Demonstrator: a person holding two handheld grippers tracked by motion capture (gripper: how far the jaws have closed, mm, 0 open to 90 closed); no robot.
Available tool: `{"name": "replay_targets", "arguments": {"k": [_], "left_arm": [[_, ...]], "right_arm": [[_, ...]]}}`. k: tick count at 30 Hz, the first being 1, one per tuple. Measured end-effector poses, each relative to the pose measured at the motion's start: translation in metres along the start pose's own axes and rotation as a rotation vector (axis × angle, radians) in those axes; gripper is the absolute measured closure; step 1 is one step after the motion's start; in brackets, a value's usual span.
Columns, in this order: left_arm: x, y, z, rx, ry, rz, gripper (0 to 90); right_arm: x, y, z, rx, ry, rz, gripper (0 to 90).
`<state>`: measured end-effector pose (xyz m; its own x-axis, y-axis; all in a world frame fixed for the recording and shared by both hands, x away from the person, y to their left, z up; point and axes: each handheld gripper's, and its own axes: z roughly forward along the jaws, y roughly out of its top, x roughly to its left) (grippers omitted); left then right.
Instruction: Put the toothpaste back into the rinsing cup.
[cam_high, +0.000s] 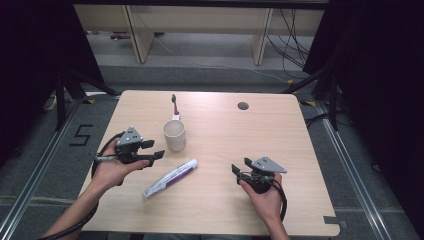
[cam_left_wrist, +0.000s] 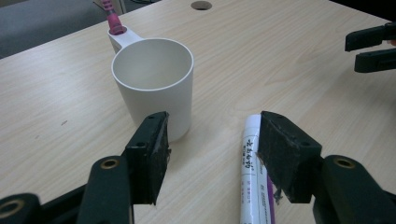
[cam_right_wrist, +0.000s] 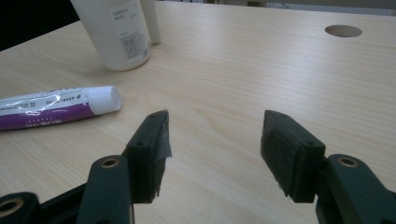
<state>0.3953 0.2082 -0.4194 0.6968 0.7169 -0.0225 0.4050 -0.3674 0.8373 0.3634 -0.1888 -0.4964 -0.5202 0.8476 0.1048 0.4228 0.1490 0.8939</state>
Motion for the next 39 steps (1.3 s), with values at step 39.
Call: {"name": "replay_targets", "arguments": {"k": [39], "left_arm": [[-0.026,0.018,0.085,0.788,-0.197,0.206,53.7]], "right_arm": [[-0.003,0.004,-0.002,0.015,0.011,0.007,43.0]]}}
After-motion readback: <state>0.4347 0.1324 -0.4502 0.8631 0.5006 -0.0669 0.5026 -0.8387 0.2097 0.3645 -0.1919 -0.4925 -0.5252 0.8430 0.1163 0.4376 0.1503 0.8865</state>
